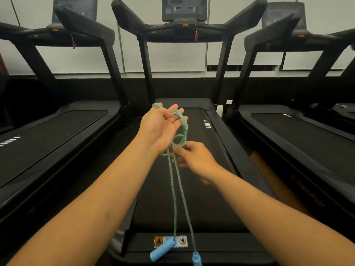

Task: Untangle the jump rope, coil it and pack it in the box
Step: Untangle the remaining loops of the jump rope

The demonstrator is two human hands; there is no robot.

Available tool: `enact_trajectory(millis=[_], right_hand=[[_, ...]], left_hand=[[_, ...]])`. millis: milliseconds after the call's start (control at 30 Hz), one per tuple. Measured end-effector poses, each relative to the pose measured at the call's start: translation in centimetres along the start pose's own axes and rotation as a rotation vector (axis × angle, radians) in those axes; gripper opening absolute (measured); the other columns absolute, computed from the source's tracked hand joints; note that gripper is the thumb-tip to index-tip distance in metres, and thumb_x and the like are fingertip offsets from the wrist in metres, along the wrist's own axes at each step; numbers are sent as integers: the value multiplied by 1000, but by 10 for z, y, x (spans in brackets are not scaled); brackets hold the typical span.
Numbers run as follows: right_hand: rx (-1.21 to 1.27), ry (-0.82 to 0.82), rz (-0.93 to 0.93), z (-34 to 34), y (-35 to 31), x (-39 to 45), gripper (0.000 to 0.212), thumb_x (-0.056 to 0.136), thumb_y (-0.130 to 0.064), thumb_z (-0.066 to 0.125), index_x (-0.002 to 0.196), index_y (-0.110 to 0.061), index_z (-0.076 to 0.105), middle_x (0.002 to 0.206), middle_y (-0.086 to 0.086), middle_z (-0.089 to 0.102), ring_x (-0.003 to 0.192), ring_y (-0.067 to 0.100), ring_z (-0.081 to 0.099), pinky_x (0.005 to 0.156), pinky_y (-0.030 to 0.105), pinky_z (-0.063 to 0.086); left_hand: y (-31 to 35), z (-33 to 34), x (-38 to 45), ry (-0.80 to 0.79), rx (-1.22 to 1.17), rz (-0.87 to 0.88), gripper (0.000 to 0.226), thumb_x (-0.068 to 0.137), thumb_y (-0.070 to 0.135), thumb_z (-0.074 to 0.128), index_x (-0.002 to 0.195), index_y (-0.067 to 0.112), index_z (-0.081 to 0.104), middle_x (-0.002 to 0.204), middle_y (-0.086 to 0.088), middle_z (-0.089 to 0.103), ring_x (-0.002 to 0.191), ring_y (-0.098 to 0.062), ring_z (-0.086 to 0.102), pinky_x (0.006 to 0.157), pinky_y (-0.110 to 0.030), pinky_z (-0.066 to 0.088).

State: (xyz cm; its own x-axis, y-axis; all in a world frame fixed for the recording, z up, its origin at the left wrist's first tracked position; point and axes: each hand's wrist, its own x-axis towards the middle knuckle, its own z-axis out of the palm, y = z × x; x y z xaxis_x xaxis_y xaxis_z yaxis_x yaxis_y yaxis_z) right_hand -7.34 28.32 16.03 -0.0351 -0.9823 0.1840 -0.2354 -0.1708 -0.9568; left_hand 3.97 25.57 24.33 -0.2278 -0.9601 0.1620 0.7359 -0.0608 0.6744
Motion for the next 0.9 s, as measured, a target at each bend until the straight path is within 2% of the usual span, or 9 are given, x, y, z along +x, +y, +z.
enact_trajectory(millis=[100, 167, 233, 300, 433, 533, 700, 800, 900], right_hand=[[251, -135, 73, -6, -5, -1, 14, 107, -27, 48, 101, -15, 54, 96, 13, 78, 89, 30, 75, 92, 50, 54], [428, -161, 89, -11, -11, -2, 14, 108, -23, 43, 98, -14, 46, 80, 14, 72, 71, 33, 73, 79, 50, 58], [504, -132, 79, -17, -16, 0, 15, 106, -18, 42, 92, -14, 45, 65, 9, 58, 49, 22, 55, 56, 35, 51], [493, -127, 61, -25, -19, 4, 19, 103, -16, 44, 85, -16, 45, 60, 3, 43, 45, 14, 33, 46, 27, 32], [412, -160, 46, -39, -23, 7, 23, 103, -19, 46, 79, -16, 47, 60, -1, 36, 48, 11, 24, 47, 25, 21], [365, -175, 45, -45, -22, 8, 25, 105, -23, 47, 82, -14, 49, 62, -1, 39, 49, 10, 26, 48, 24, 22], [249, -68, -57, -41, -20, 6, 17, 102, -24, 59, 96, -8, 56, 91, 9, 64, 47, 8, 29, 47, 24, 23], [168, -74, -60, -36, -19, 5, 34, 92, -23, 75, 115, -5, 57, 82, 19, 69, 48, 10, 29, 46, 27, 23], [92, 24, -80, -37, -19, 9, 24, 90, -22, 77, 108, -13, 65, 66, 12, 64, 44, 10, 32, 43, 25, 27]], left_hand=[[7, -11, 11, 27, 20, 31, 72, 91, -18, 23, 157, 9, 19, 138, -27, 45, 133, -45, 48, 111, -54, 42], [10, -20, 15, 40, 108, 22, 63, 92, -18, 27, 152, 4, 27, 135, -28, 46, 131, -45, 52, 108, -50, 46], [11, -29, 17, 26, 286, -30, 45, 95, -17, 35, 137, -1, 40, 131, -28, 49, 123, -44, 59, 95, -43, 57], [11, -38, 16, -11, 407, -103, 30, 95, -14, 46, 124, -4, 49, 127, -26, 51, 112, -40, 68, 77, -35, 64], [13, -47, 9, -32, 606, -215, 20, 97, -2, 58, 115, -8, 59, 111, -24, 68, 75, -18, 77, 50, -16, 54], [13, -49, 9, -14, 705, -239, 14, 96, 2, 61, 110, 0, 60, 110, -15, 73, 79, -15, 78, 35, -11, 34], [9, -56, 6, 109, 635, -336, 22, 104, 6, 46, 120, -1, 59, 123, -13, 69, 75, -22, 77, 29, -10, 29], [1, -54, 0, 72, 782, -313, 27, 106, 16, 49, 125, 0, 60, 106, -6, 74, 70, -17, 77, 29, -11, 25], [2, -55, 1, 73, 916, -250, 38, 104, 33, 54, 121, 1, 63, 110, -10, 75, 79, -19, 78, 31, -13, 23]])
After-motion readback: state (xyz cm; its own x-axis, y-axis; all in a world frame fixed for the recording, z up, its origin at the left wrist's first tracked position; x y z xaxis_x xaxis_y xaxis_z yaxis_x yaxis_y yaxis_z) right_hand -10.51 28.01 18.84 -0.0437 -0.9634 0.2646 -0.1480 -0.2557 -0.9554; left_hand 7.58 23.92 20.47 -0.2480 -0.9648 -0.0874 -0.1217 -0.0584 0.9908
